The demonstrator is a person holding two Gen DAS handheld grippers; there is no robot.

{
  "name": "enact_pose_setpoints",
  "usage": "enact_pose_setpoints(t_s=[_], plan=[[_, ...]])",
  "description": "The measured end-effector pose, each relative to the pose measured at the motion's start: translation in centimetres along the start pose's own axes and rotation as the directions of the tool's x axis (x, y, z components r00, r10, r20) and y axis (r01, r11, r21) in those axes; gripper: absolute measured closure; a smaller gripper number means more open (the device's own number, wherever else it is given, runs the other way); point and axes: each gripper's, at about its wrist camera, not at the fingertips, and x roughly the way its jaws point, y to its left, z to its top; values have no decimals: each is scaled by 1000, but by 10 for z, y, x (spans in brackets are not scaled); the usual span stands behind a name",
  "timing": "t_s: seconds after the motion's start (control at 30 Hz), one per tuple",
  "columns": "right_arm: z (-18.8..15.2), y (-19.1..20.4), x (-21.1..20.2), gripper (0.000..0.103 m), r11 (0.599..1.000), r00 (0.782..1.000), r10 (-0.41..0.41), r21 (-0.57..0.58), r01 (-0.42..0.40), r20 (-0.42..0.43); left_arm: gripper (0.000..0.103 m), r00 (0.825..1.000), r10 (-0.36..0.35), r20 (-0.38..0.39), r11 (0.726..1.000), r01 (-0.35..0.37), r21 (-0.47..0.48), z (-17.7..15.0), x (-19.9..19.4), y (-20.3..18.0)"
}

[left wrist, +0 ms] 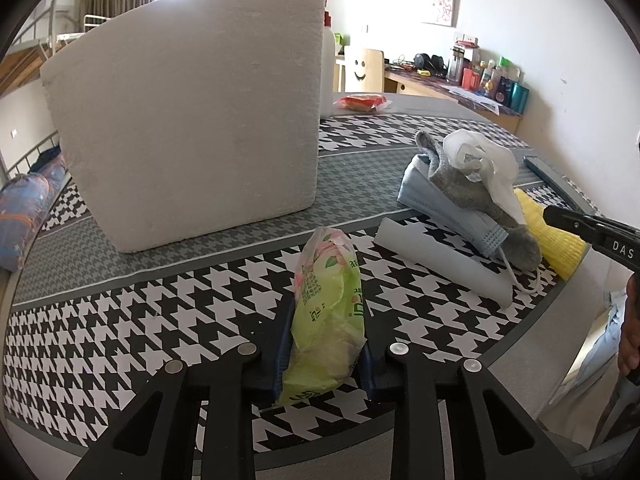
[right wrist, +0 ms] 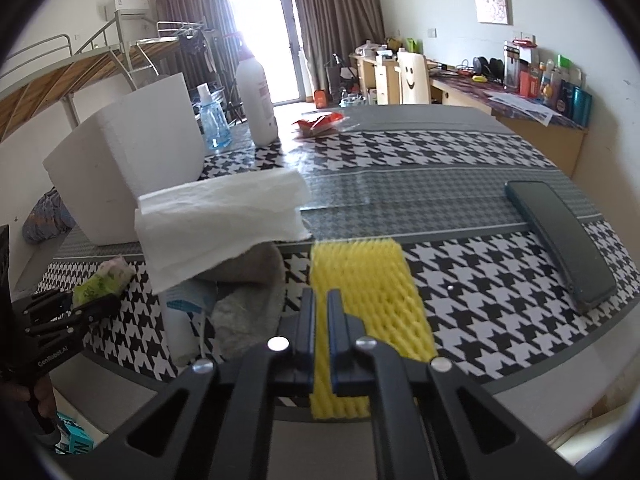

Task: Organize soft objects
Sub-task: 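Grasp the green plastic bag with the left tool while the right tool grasps the yellow mesh sleeve, then lift the bag and mesh sleeve and carry both toward the white foam box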

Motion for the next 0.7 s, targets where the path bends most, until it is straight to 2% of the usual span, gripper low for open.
enact_pose_setpoints(t_s=[0.17,0.27,0.37,0.4,0.47,0.53,0.6,0.7], plan=[[3,-1,-3,97,1000,1000,-7,-11,7,5,74,1000,0,12,1000,0,-1,-1,-6,1],[2,1,-2,97,996,997,-75,-35,76,14,74,1000,2,21,1000,-2,-1,-2,-10,2],[0,2,3,95,993,994,-109,-54,109,-2,74,1000,4,24,1000,-4,-4,-1,-13,5],[0,0,5,91,993,994,-104,-50,104,-10,74,1000,4,26,1000,-4,-5,-1,-14,5],[0,-1,9,77,992,993,-115,-51,114,-23,74,1000,4,28,1000,-4,-7,0,-15,6],[0,-3,9,50,991,992,-126,-51,125,-10,74,1000,5,27,1000,-5,-7,-1,-14,7],[0,-4,7,41,991,992,-123,-46,123,2,74,1000,4,24,1000,-4,-7,-1,-14,7],[1,-7,9,41,991,992,-124,-43,123,-7,74,1000,1,24,1000,-1,-8,-1,-14,7]])
